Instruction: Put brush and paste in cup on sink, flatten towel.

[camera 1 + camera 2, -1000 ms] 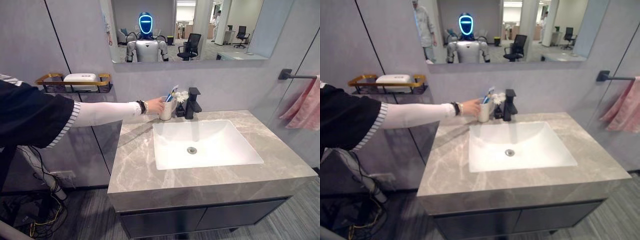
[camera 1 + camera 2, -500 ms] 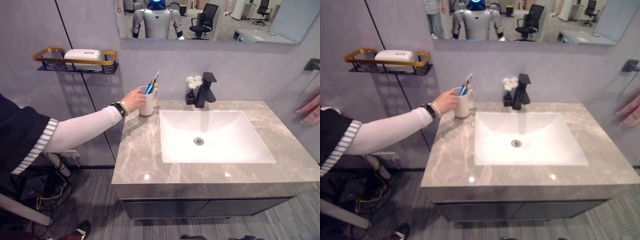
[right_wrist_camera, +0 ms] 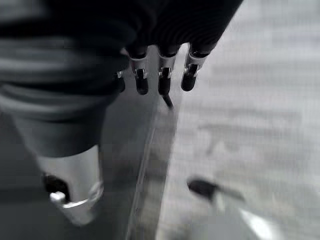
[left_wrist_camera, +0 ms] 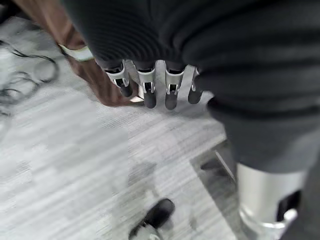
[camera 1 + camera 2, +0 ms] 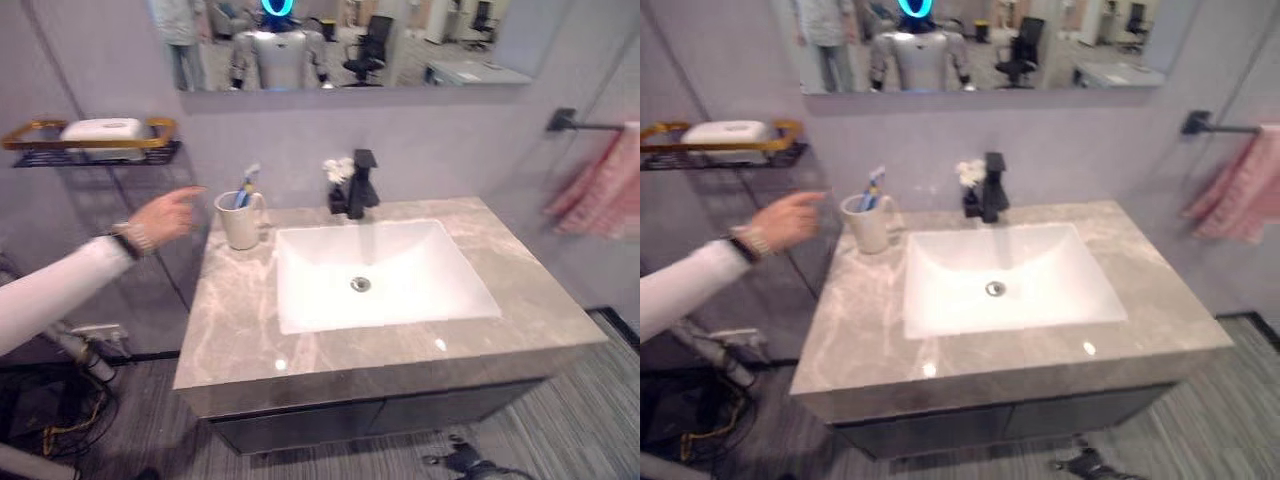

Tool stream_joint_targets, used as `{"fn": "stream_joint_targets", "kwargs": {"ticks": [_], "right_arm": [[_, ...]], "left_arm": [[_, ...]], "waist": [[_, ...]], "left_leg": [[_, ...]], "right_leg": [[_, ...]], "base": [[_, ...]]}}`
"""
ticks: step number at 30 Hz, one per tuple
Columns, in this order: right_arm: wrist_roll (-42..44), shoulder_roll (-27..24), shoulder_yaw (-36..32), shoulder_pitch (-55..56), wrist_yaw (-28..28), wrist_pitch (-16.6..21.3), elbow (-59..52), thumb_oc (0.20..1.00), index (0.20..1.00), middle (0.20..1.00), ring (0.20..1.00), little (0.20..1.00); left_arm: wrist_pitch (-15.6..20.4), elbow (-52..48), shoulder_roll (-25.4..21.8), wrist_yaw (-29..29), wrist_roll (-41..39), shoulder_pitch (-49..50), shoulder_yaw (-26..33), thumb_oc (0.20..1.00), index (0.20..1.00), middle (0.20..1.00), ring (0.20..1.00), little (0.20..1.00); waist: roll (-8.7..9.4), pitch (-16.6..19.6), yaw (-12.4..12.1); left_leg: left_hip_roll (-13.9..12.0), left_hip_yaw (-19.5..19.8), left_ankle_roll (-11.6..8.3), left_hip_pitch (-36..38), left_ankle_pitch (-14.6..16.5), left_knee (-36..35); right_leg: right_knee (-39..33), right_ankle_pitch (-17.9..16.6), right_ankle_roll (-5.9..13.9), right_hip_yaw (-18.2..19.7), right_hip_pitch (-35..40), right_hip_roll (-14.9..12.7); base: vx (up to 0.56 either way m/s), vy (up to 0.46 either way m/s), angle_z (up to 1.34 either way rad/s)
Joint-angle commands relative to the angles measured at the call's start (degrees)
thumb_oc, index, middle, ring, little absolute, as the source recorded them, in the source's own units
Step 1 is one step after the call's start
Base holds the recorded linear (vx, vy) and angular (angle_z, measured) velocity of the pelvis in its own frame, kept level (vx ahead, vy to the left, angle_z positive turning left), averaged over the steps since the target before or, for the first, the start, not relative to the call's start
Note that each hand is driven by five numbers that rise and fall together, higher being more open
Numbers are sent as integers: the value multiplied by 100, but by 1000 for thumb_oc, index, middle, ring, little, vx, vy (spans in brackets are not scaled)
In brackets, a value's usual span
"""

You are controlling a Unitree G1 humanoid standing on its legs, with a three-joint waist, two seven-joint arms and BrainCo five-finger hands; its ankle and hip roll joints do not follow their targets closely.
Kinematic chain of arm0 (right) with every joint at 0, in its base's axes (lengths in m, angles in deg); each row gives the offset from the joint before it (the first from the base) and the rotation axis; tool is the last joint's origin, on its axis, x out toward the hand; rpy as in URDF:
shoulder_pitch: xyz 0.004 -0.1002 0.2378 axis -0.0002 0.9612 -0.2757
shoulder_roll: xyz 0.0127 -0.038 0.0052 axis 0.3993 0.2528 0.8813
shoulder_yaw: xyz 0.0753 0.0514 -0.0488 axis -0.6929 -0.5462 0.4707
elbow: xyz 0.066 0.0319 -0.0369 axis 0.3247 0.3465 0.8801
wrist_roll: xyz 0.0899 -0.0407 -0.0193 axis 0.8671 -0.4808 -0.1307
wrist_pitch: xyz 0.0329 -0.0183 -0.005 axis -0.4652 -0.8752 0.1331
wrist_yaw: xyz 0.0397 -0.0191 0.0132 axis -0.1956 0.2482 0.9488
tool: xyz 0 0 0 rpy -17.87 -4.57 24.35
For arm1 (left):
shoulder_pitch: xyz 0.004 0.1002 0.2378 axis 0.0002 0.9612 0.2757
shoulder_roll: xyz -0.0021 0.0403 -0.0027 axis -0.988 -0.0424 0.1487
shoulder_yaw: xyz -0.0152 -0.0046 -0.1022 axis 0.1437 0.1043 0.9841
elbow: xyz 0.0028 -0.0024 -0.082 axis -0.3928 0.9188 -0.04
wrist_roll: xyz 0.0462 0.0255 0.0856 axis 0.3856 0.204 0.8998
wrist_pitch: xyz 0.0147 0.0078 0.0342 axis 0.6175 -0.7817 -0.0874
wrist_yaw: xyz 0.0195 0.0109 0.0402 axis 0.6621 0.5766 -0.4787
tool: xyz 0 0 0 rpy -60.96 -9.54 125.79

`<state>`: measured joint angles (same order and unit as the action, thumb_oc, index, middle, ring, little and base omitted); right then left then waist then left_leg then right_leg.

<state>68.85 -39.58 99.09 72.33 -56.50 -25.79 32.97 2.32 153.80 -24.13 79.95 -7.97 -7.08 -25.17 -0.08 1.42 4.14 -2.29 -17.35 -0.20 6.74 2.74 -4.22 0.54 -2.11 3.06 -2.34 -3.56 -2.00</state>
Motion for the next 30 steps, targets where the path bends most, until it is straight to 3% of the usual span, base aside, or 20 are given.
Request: {"fn": "stream_joint_targets", "kwargs": {"ticks": [1, 5, 9, 12, 16, 17, 18, 21, 25, 30], "right_arm": [[-218, -95, 76, -370, -101, 102, -4, 1000, 1000, 1000, 1000, 1000], [-167, 56, 138, -299, -85, 137, -117, 1000, 1000, 1000, 1000, 1000], [183, 179, 119, -242, -86, 239, -213, 1000, 1000, 1000, 1000, 1000], [214, -225, -32, 138, 113, 298, -1117, 1000, 1000, 1000, 1000, 1000], [90, -402, -101, 425, 224, 325, -1524, 1000, 1000, 1000, 1000, 1000], [38, -112, 50, 509, 17, 380, -1470, 1000, 1000, 1000, 1000, 1000], [75, -173, 22, 432, -6, 398, -1446, 1000, 1000, 1000, 1000, 1000], [255, -322, -107, 503, -83, 459, -1491, 1000, 1000, 1000, 1000, 1000], [345, -615, -271, 626, 58, 490, -1543, 1000, 1000, 1000, 1000, 1000], [373, -710, -459, 594, 125, 549, -900, 1000, 1000, 1000, 1000, 1000]], "left_arm": [[27, 288, -209, -226, -275, -187, 221, 1000, 1000, 1000, 1000, 1000], [148, 122, -260, -220, -1254, -145, 730, 1000, 1000, 1000, 1000, 1000], [182, 127, -301, -251, -1601, -99, 946, 1000, 1000, 1000, 1000, 1000], [256, 30, -505, -187, -1864, -4, 1311, 1000, 1000, 1000, 1000, 1000], [322, 15, -713, -160, -2129, 60, 1656, 1000, 1000, 1000, 1000, 1000], [819, -236, 475, -825, -2132, 297, 1069, 1000, 1000, 1000, 1000, 1000], [603, -322, 528, -735, -2144, 280, 1010, 1000, 1000, 1000, 1000, 1000], [786, -813, 676, -665, -2478, 700, 867, 1000, 1000, 1000, 1000, 1000], [869, -1303, 577, -530, -2356, 1012, 733, 1000, 1000, 1000, 1000, 1000], [1130, -2741, 329, -315, -2281, 1689, 673, 1000, 1000, 1000, 1000, 1000]], "waist": [[87, -35, 53], [35, -69, 9], [2, -73, 4], [2, -83, 40], [15, -77, 45], [71, -111, 29], [100, -127, -1], [149, -200, -138], [186, -232, -206], [210, -267, -319]], "left_leg": [[246, 384, -22, -230, -263, -78], [207, 446, -83, -279, -300, -78], [201, 494, -116, -281, -319, -78], [181, 517, -169, -298, -338, -78], [178, 537, -194, -290, -325, -78], [179, 562, -176, -291, -323, -78], [178, 584, -174, -309, -333, -78], [181, 730, -156, -380, -385, -78], [211, 834, -134, -399, -391, -78], [285, 1018, -83, -451, -373, -78]], "right_leg": [[-70, -159, 195, 50, 121, -42], [-119, -117, 155, -20, 153, -31], [-162, -96, 134, -71, 213, -26], [-214, -83, 117, -102, 254, -2], [-253, -57, 108, -137, 301, 1], [-253, -56, 92, -153, 325, -7], [-262, -56, 93, -171, 316, -4], [-254, -51, 97, -311, 304, -39], [-253, -41, 122, -436, 346, -74], [-247, -74, 171, -653, 378, -177]], "base": [[14, -37, -21], [22, -46, -1], [25, -25, 11], [17, -25, 20], [7, -17, 3], [0, -51, 6], [-31, -66, 10], [-35, -37, 10], [-2, -7, 31], [4, 30, 21]]}}
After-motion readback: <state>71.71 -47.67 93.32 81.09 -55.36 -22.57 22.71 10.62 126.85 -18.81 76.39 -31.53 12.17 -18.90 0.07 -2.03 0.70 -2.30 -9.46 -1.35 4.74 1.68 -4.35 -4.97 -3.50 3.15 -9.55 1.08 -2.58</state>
